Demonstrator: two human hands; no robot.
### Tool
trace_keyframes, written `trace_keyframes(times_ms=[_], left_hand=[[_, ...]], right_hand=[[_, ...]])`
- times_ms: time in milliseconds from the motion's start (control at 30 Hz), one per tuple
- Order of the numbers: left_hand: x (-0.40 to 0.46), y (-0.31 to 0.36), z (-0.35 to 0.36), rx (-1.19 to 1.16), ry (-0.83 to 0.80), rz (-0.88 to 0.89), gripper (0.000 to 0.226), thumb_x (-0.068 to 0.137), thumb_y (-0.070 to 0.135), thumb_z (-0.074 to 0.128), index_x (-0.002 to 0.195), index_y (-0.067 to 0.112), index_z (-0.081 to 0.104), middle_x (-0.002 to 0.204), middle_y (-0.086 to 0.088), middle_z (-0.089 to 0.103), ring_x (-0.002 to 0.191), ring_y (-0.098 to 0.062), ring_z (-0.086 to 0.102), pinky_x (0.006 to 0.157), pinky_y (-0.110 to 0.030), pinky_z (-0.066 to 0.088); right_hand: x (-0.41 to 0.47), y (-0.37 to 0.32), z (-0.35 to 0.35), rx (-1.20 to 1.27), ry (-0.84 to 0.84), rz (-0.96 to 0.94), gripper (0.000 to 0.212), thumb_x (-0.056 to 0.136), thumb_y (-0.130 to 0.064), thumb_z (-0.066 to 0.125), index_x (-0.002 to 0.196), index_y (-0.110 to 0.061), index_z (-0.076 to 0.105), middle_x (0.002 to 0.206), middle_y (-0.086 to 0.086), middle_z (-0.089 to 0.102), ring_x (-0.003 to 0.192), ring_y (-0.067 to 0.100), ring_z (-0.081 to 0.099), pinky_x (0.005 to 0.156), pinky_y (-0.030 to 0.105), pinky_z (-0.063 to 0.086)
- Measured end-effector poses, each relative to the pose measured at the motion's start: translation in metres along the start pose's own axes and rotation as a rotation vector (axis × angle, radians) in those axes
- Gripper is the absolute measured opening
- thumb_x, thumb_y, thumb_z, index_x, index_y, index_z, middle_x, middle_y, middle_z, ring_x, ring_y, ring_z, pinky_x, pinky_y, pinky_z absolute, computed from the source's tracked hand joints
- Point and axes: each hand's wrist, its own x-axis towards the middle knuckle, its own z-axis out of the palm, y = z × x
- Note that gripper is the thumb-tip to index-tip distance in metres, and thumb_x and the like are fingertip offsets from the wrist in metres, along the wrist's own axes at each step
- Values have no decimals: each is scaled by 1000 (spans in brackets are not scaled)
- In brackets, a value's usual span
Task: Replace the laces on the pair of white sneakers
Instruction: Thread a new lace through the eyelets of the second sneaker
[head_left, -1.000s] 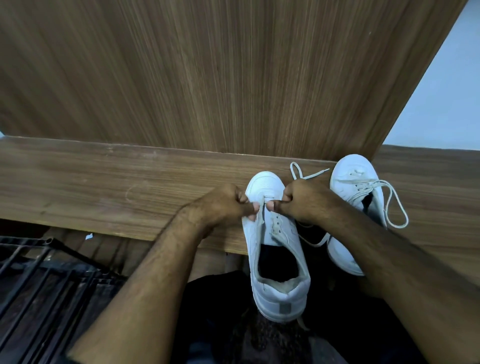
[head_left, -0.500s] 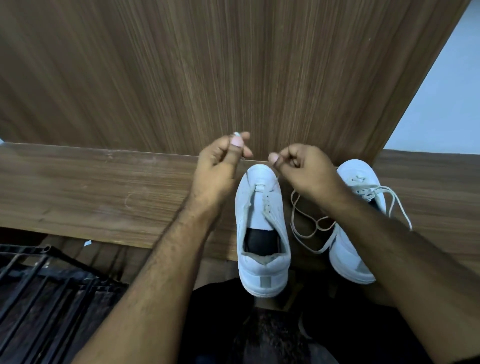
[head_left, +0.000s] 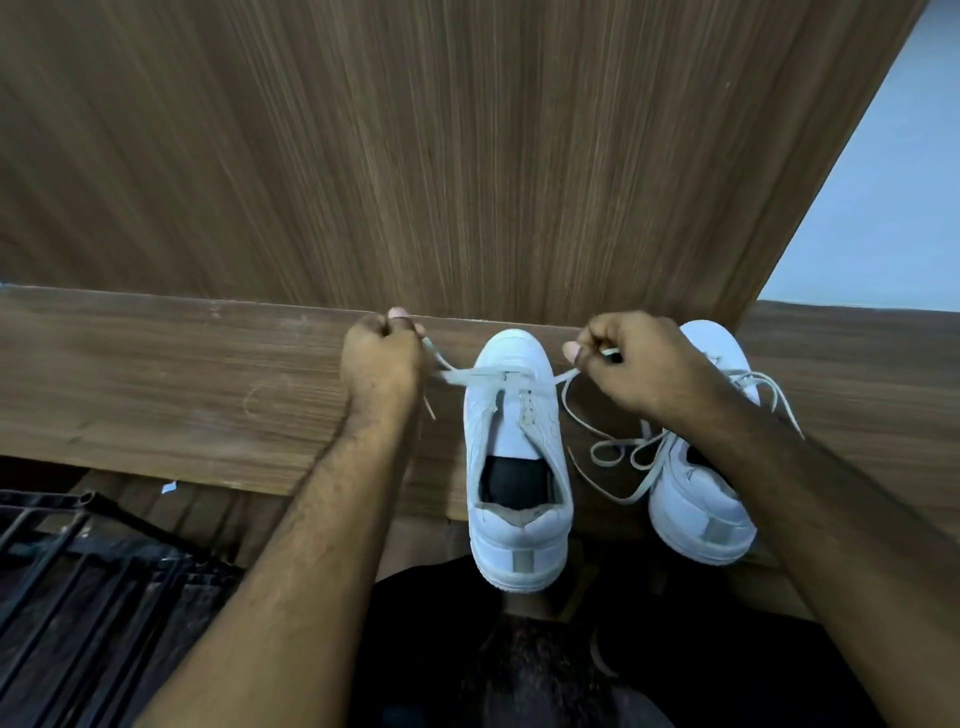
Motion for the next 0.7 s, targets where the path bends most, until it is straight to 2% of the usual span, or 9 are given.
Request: trace_keyframes(times_ms=[67, 167, 233, 300, 400, 467, 533, 633, 700], left_hand=[[-13, 7, 7, 69, -175, 104, 36, 102, 36, 51, 71, 20, 62, 61, 7, 60, 56, -14, 54, 59, -32, 48], [-45, 26, 25, -42, -560, 36, 30, 108, 30, 41, 84, 16, 52, 62, -4, 58, 43, -13, 51, 41, -21, 35], [-48, 23, 34, 100, -540, 124, 33, 107, 30, 42, 77, 19, 47, 64, -1, 53, 47, -11, 45, 47, -24, 34], [-37, 18, 28, 303, -360, 227, 34, 106, 32, 44, 75, 20, 49, 64, 5, 51, 55, -9, 44, 50, -25, 32], [-15, 11, 6, 480, -92, 240, 33, 106, 34, 43, 87, 13, 60, 78, -3, 64, 70, -21, 55, 58, -27, 34], [-8, 7, -2, 504, -36, 261, 32, 105, 33, 45, 87, 13, 63, 83, -6, 68, 80, -30, 62, 66, -31, 39], [-17, 9, 6, 371, -174, 283, 29, 105, 35, 48, 85, 19, 63, 75, 1, 66, 69, -27, 66, 63, -34, 50], [-45, 19, 31, 47, -480, 169, 23, 106, 23, 44, 89, 14, 57, 70, -4, 65, 47, -19, 57, 48, -32, 48], [-51, 21, 40, 0, -478, 154, 21, 104, 18, 44, 88, 13, 56, 64, 3, 60, 51, -11, 54, 52, -27, 45]], right_hand=[[-2, -12, 5, 191, -34, -88, 14, 96, -34, 62, 92, -25, 70, 83, -11, 70, 85, 5, 65, 82, 34, 52], [-3, -33, 11, 532, -31, -134, 6, 98, -19, 61, 99, -16, 66, 72, -6, 69, 69, 3, 65, 73, 26, 51], [-1, -33, 11, 585, 35, -87, 3, 96, -16, 62, 98, -15, 64, 70, -2, 68, 66, 7, 64, 72, 31, 53], [2, -19, 7, 440, 106, -33, 4, 93, -17, 62, 93, -20, 64, 73, 3, 68, 66, 11, 60, 70, 33, 50], [2, 3, -4, 154, 135, 32, 8, 91, -19, 62, 86, -24, 65, 67, -6, 60, 64, 7, 55, 60, 23, 40], [1, 6, -5, 133, 116, 46, 10, 91, -19, 63, 84, -25, 66, 64, -10, 58, 60, 2, 55, 56, 17, 39], [0, -5, 1, 282, 86, 4, 9, 93, -18, 63, 88, -23, 69, 69, -10, 63, 62, 0, 58, 63, 19, 45], [-4, -34, 13, 610, -16, -42, 4, 97, -14, 61, 95, -16, 64, 70, -5, 67, 63, 7, 60, 60, 25, 49], [-4, -42, 15, 685, -19, -22, 4, 96, -12, 60, 96, -16, 61, 65, -4, 64, 61, 13, 59, 59, 28, 48]])
